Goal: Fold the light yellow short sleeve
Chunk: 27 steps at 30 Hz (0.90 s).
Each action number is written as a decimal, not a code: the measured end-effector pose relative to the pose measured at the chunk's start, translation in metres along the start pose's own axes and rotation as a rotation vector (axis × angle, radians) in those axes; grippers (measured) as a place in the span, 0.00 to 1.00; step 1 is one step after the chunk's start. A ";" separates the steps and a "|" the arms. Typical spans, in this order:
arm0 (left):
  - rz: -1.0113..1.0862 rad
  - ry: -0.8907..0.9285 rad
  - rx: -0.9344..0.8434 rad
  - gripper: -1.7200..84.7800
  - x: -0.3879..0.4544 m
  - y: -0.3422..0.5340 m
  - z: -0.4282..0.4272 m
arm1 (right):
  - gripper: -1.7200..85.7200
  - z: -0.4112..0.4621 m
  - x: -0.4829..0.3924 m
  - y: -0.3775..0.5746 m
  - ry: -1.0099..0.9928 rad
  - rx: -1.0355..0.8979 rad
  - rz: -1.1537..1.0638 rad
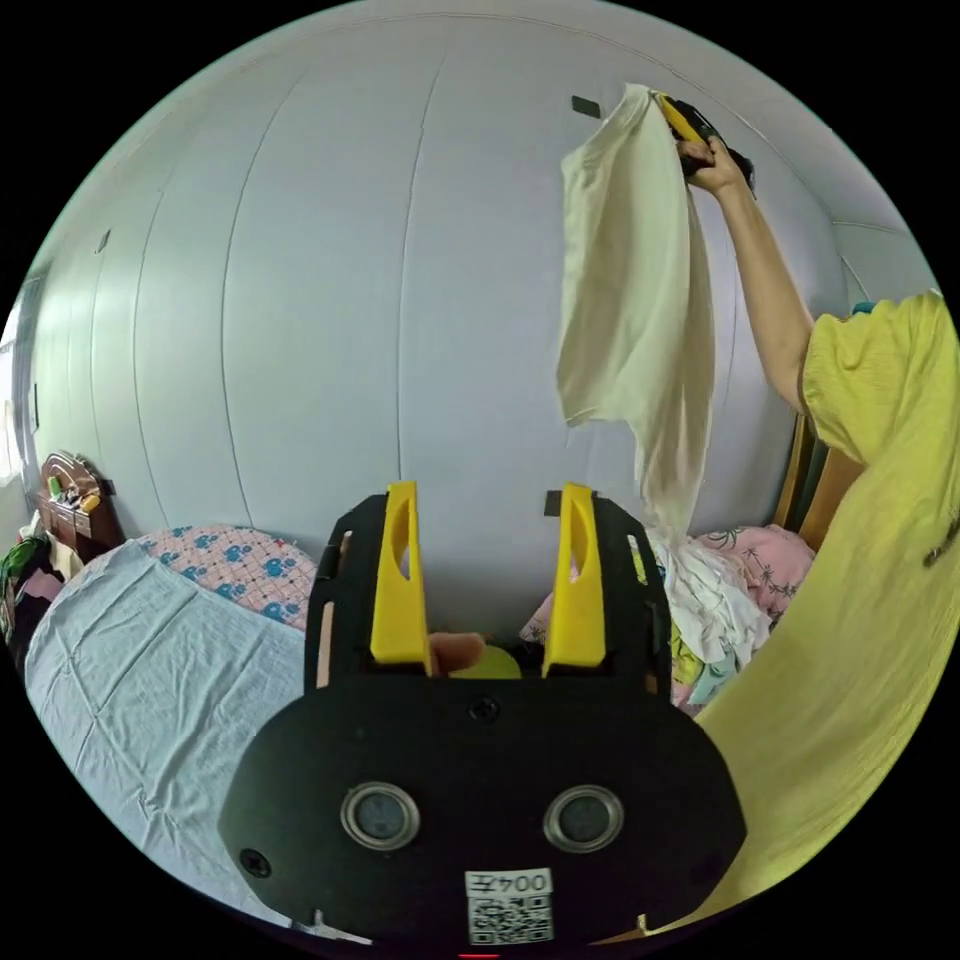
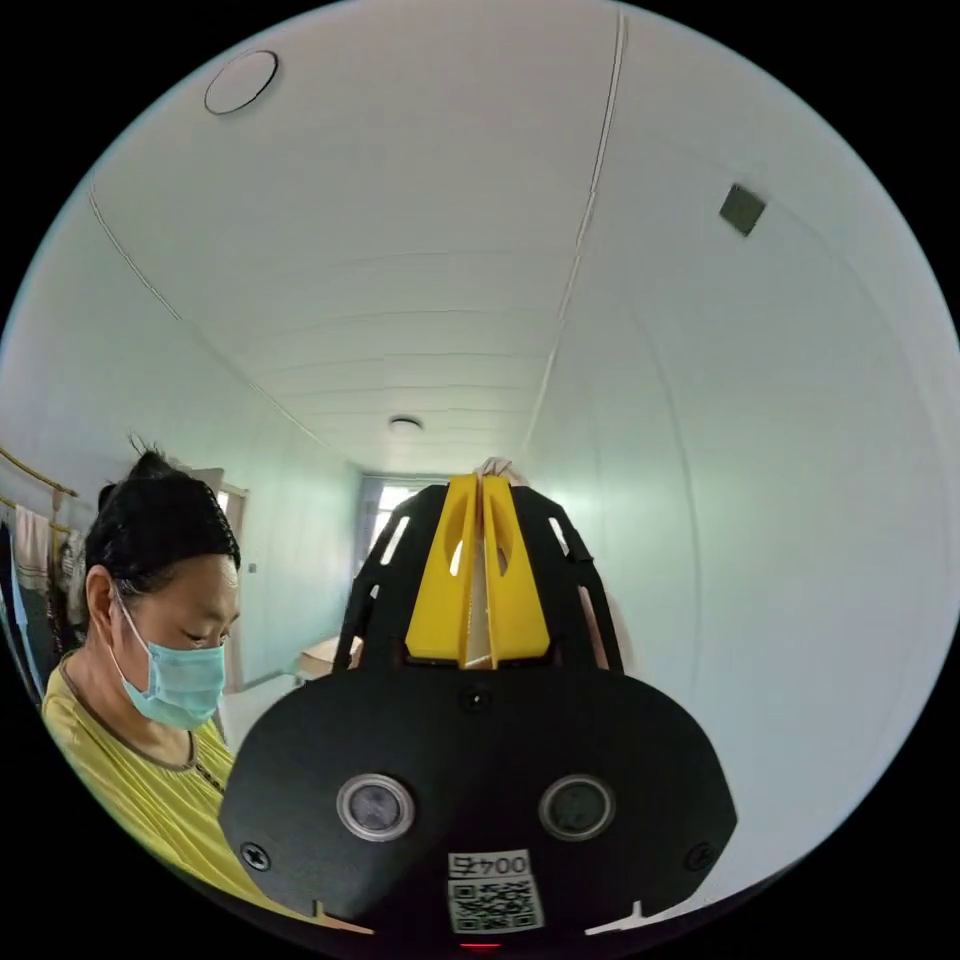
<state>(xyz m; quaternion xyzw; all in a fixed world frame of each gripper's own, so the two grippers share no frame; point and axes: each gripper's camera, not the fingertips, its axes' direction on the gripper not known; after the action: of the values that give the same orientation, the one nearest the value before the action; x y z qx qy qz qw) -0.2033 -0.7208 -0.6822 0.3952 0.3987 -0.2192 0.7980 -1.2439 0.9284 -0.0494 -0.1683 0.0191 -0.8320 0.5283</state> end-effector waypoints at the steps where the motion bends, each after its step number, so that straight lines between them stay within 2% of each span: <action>1: -0.005 -0.011 0.014 0.24 -0.005 -0.002 -0.010 | 0.01 0.011 -0.002 0.008 -0.019 0.002 0.007; 6: -0.015 -0.161 0.114 0.27 -0.056 -0.009 -0.123 | 0.01 0.123 -0.030 0.088 -0.192 0.006 0.139; 11: -0.036 -0.297 0.157 0.28 -0.120 0.004 -0.230 | 0.01 0.222 -0.081 0.166 -0.282 -0.033 0.191; 18: -0.123 -0.441 0.149 0.28 -0.223 0.044 -0.378 | 0.01 0.344 -0.142 0.296 -0.379 -0.085 0.287; 27: -0.253 -0.518 0.092 0.23 -0.322 0.105 -0.478 | 0.01 0.448 -0.169 0.458 -0.461 -0.243 0.441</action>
<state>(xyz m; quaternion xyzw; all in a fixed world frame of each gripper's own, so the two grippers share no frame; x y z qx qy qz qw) -0.5437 -0.2623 -0.5499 0.3089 0.2174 -0.4282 0.8209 -0.6447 0.9418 0.2326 -0.4056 0.0343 -0.6296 0.6618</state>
